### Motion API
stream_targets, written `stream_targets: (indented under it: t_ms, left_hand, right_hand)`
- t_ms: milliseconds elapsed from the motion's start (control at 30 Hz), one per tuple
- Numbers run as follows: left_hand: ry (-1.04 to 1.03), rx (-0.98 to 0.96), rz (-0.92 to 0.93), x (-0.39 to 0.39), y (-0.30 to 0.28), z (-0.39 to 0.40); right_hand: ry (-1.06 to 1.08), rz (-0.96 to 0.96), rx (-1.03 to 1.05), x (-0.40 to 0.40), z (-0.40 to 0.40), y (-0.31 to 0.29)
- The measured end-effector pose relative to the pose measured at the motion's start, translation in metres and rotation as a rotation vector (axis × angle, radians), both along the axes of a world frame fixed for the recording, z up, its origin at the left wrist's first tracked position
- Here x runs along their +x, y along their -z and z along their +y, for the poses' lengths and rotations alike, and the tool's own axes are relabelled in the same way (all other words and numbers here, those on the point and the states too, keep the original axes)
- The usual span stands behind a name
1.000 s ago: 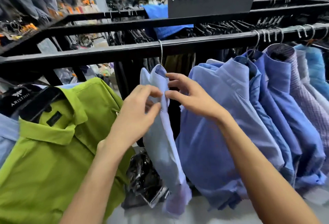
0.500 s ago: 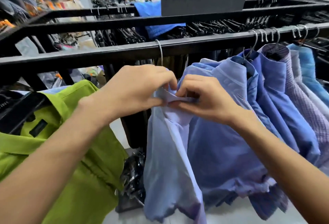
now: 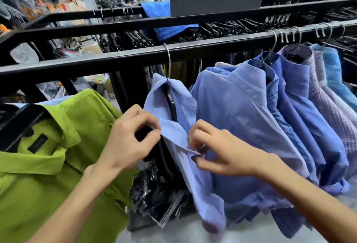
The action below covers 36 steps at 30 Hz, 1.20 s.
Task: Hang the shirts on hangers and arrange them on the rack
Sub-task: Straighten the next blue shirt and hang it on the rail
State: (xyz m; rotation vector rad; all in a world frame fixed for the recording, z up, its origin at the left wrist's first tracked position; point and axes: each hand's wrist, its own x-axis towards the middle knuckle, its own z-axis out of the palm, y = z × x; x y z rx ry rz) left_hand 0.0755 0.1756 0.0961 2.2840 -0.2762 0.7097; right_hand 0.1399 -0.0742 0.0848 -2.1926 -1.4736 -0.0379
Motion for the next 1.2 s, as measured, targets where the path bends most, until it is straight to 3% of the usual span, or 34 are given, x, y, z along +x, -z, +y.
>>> stream_targets:
  t_ms: [133,233,300,467,633,700,867,1000,1100,1167,1200]
  left_hand:
    - [-0.165,-0.604,0.103,0.000,0.000,-0.018]
    - [-0.108,-0.969,0.263,0.009,0.000,-0.029]
    - [-0.052,-1.017,0.359,0.009,0.000,-0.034]
    - [-0.082,-0.767,0.275,0.013,-0.009,-0.042]
    - [-0.103,-1.210,0.381,0.030,-0.021,-0.037]
    - [-0.112,-1.151,0.404,0.035,-0.020,-0.030]
    - [-0.113,-0.766,0.470,0.055,-0.032,-0.018]
    - [-0.068,-0.504,0.305,0.071,-0.044,-0.004]
    - [-0.022,-0.381,0.277,0.080,-0.052,0.011]
    - [-0.016,-0.243,0.284,0.084,-0.055,0.014]
    - [-0.042,-0.191,0.289,0.085,-0.055,0.014]
  right_hand:
    - [0.038,0.460,0.143,0.000,0.004,-0.008]
    - [0.177,0.708,0.220,-0.001,0.016,-0.007]
    - [0.224,0.639,0.126,0.001,0.020,-0.004]
    - [0.225,0.542,0.188,0.001,0.030,0.006]
    - [0.181,0.379,0.222,-0.001,0.035,0.002]
    - [0.121,0.338,0.176,-0.003,0.034,0.000]
    - [-0.016,0.114,-0.038,-0.011,0.038,-0.006]
    - [-0.117,0.146,-0.107,0.001,0.038,-0.018]
    - [0.093,0.245,0.184,0.019,0.035,-0.020]
    - [0.312,0.175,0.363,0.034,0.037,-0.016]
    - [0.382,0.135,0.356,0.043,0.041,-0.014]
